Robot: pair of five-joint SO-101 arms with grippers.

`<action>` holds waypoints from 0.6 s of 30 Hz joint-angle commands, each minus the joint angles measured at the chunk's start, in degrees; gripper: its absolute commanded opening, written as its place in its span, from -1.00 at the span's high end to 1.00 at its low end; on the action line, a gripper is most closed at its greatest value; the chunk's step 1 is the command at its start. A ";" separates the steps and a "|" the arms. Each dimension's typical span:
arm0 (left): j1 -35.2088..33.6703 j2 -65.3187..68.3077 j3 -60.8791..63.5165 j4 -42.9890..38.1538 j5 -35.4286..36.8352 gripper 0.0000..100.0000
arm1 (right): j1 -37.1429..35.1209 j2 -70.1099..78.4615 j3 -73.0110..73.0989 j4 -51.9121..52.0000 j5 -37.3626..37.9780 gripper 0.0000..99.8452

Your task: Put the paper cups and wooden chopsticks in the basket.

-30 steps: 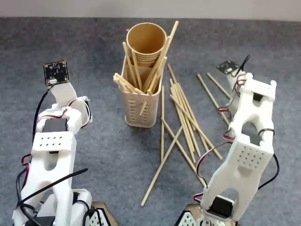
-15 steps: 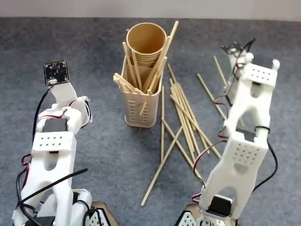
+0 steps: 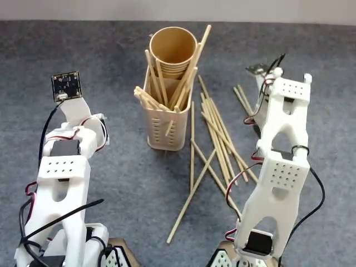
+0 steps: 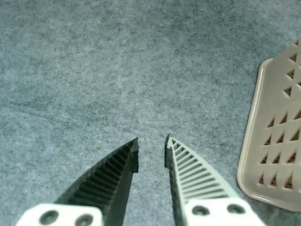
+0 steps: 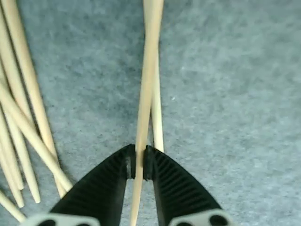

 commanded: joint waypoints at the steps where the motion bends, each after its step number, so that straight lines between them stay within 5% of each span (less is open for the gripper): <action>1: 0.92 -0.92 -0.22 -0.79 0.26 0.78 | -1.19 -0.22 -0.22 -0.04 -0.18 0.99; 9: 0.92 -0.92 -0.22 -0.79 0.26 0.78 | -1.98 0.84 -0.66 0.40 -0.18 0.97; 18: 0.92 -0.92 -0.22 -0.79 0.26 0.78 | -3.30 1.19 -0.84 -0.22 2.99 0.67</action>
